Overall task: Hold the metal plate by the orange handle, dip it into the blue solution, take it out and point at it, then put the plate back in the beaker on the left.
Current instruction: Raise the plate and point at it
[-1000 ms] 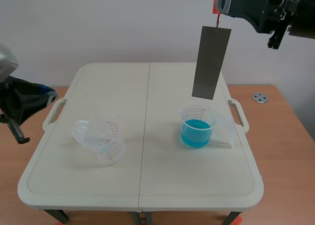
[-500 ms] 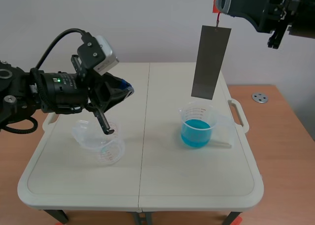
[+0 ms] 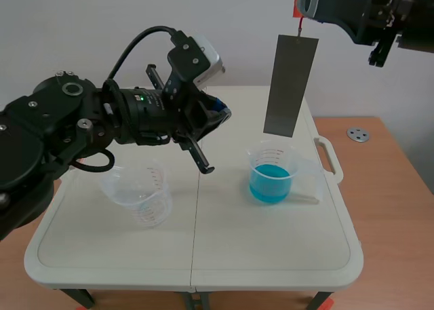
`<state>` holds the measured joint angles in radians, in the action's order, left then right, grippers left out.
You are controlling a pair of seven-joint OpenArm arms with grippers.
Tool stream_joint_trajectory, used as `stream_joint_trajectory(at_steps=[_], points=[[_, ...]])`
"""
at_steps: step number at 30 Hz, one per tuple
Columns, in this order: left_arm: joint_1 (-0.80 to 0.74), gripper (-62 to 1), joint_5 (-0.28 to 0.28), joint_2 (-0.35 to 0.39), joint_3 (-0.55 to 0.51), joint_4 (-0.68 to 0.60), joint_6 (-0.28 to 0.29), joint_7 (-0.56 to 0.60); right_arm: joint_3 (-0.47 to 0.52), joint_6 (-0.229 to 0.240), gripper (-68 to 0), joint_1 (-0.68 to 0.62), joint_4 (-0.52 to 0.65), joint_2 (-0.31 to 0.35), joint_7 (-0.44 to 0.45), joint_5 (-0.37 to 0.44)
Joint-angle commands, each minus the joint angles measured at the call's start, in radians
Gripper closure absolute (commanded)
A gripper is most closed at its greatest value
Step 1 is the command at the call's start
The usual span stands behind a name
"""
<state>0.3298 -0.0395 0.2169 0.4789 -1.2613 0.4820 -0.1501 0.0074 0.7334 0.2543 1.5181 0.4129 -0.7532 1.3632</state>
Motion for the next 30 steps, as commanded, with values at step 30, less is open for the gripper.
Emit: stream_joint_trajectory(at_steps=[30], points=[[0.022,-6.0,-0.033,-0.036,0.037,0.058,-0.001,-0.002,0.012,0.012,-1.3,0.023,0.018,0.013,0.019,0.037]])
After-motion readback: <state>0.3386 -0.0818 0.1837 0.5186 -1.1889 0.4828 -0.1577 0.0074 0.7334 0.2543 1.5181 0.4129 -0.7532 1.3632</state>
